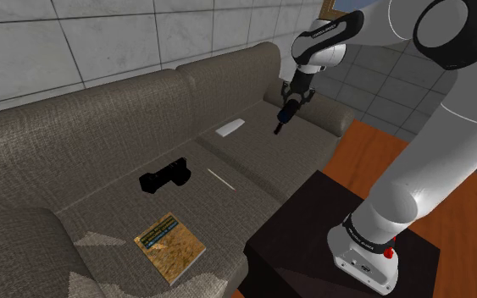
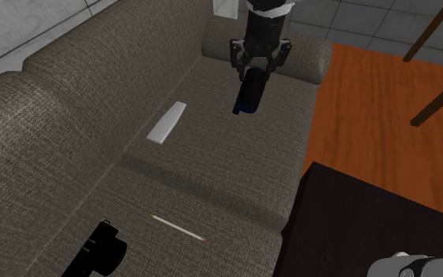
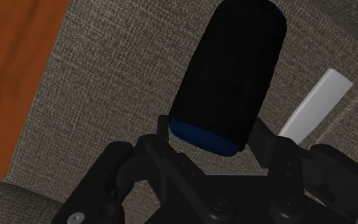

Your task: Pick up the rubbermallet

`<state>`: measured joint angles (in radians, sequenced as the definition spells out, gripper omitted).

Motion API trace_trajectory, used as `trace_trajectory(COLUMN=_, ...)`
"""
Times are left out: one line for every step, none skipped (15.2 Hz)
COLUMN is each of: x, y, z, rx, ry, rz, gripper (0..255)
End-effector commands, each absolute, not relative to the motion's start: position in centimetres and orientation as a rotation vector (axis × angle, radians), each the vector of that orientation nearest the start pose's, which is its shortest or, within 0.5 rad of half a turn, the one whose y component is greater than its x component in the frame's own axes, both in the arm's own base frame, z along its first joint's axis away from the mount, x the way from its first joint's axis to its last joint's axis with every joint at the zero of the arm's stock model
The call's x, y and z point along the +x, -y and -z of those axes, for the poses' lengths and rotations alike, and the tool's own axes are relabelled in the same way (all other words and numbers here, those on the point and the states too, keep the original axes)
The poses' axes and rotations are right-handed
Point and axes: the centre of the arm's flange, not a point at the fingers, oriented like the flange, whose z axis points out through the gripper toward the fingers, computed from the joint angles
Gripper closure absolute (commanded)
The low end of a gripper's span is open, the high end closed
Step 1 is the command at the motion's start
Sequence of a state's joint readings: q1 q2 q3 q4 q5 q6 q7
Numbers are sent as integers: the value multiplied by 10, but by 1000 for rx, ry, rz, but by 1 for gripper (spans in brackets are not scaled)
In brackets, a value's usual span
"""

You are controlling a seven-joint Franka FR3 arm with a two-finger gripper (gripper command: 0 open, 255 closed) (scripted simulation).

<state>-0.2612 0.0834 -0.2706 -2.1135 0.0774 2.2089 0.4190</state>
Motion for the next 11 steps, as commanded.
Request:
trace_trajectory(x=482, y=279, z=-389, rx=-2726, ry=-1481, rz=28, gripper=255)
trace_trajectory(x=482, y=279, z=-394, rx=-2726, ry=-1481, rz=28, gripper=255)
trace_trajectory(x=482, y=279, z=-399, rx=-2726, ry=-1481, rz=28, gripper=255)
trace_trajectory(x=482, y=279, z=-404, rx=-2726, ry=-1481, rz=28, gripper=255)
trace_trajectory(x=482, y=279, z=-410, rx=-2726, ry=-1481, rz=28, gripper=255)
trace_trajectory(x=482, y=279, z=-415, rx=-2726, ry=-1481, rz=28, gripper=255)
trace_trajectory(x=482, y=279, z=-420, rx=-2726, ry=-1481, rz=28, gripper=255)
trace_trajectory(x=482, y=279, z=-426, rx=-2726, ry=-1481, rz=28, gripper=255)
trace_trajectory(x=482, y=279, z=-431, rx=-2726, ry=-1481, rz=28, gripper=255)
trace_trajectory(x=482, y=279, z=-436, rx=-2726, ry=-1481, rz=28, gripper=255)
trace_trajectory(x=482, y=279, z=-437, rx=-2726, ry=-1481, rz=28, gripper=255)
